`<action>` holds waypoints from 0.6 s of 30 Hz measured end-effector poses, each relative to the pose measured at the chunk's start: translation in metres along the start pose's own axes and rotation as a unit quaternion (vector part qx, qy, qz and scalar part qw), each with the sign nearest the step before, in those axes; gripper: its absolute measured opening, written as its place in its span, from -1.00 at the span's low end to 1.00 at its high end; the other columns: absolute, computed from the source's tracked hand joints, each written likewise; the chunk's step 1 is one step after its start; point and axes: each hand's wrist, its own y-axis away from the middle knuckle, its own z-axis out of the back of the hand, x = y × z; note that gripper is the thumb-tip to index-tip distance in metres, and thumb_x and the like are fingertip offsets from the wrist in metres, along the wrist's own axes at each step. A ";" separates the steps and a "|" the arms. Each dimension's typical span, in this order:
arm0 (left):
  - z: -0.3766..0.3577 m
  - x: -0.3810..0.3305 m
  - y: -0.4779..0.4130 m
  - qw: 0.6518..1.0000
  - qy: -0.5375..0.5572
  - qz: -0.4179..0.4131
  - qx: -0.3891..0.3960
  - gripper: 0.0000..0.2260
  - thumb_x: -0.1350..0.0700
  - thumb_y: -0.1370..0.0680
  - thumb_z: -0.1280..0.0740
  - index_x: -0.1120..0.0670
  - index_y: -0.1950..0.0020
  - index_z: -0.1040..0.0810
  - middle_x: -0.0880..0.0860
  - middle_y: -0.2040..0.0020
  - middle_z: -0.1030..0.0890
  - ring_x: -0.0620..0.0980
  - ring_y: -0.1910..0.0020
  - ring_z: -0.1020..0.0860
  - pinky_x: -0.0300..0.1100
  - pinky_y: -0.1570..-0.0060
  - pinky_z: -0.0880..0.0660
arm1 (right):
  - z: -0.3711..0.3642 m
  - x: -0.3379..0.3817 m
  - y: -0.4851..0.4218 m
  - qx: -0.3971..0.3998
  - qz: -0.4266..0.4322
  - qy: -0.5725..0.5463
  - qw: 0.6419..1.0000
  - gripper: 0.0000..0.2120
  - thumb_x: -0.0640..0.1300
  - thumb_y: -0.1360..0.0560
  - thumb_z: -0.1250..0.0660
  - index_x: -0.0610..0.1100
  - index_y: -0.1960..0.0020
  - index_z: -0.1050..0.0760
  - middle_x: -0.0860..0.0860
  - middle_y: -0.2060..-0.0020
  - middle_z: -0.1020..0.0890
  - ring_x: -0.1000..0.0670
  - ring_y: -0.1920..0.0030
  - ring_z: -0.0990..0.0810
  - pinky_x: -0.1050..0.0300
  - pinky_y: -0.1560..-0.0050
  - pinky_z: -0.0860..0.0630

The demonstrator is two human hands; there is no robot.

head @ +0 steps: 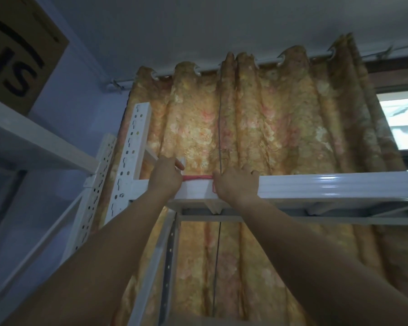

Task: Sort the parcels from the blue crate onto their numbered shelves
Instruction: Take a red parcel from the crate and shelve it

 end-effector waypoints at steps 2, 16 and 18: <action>0.001 0.002 0.001 0.999 -0.022 -0.008 -0.022 -0.84 0.24 -0.57 -0.17 0.11 0.00 -0.54 0.14 -0.09 -0.55 0.07 0.12 -0.52 -0.09 0.11 -0.48 | 0.000 0.001 0.002 -0.026 0.013 0.006 1.000 -0.47 0.11 -0.64 0.09 -0.20 -0.22 -0.51 -0.16 -0.28 -0.49 -0.17 -0.35 -0.31 -0.08 -0.32 -0.22; 0.006 0.016 0.049 0.972 -0.189 -0.123 0.058 -0.56 -0.02 -0.64 0.00 0.13 -0.49 -0.21 0.12 -0.48 -0.29 0.09 -0.45 -0.25 -0.01 -0.45 -0.17 | -0.005 -0.001 0.019 -0.024 0.141 0.007 0.990 -0.53 0.08 -0.64 0.03 -0.13 -0.44 -0.29 -0.08 -0.43 -0.37 -0.11 -0.49 -0.18 -0.09 -0.47 -0.05; 0.010 0.024 0.061 0.967 -0.203 -0.140 0.063 -0.53 -0.02 -0.65 0.01 0.12 -0.52 -0.12 0.11 -0.52 -0.19 0.06 -0.51 -0.14 -0.01 -0.49 -0.07 | -0.009 -0.001 0.027 -0.051 0.189 0.017 0.980 -0.51 0.06 -0.64 0.02 -0.13 -0.50 -0.20 -0.06 -0.48 -0.29 -0.10 -0.52 -0.11 -0.08 -0.52 0.01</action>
